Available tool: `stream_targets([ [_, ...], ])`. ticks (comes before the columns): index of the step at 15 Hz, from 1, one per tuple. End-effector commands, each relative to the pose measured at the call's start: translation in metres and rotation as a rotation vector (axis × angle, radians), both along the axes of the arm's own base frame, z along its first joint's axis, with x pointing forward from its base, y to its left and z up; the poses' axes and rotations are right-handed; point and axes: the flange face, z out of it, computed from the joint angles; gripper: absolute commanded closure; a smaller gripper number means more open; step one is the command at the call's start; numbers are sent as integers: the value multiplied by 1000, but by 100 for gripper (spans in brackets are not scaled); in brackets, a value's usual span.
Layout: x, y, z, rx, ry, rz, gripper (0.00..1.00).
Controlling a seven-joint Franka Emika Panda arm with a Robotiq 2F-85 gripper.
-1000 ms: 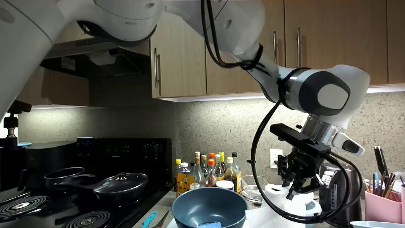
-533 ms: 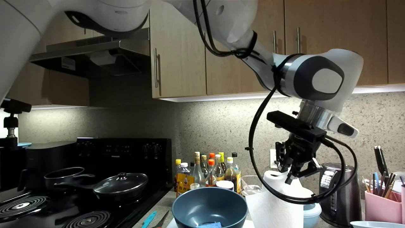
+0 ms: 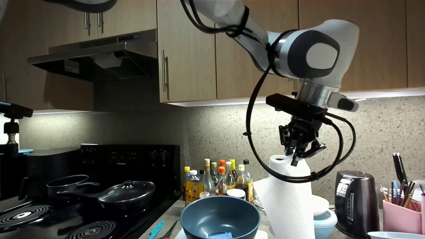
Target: Pick up the kitchen paper from the bowl and put it on the counter
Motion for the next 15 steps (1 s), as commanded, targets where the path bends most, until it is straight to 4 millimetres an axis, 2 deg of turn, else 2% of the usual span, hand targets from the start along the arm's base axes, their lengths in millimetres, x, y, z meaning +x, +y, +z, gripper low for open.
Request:
stream_targets([
  [1,-13,28,19,-51,-22,-10,95],
  [6,-14,56,41,-115,-59,27,95],
  [11,-8,87,48,-146,-77,86,95],
  [15,-6,108,47,-168,-61,133,95],
])
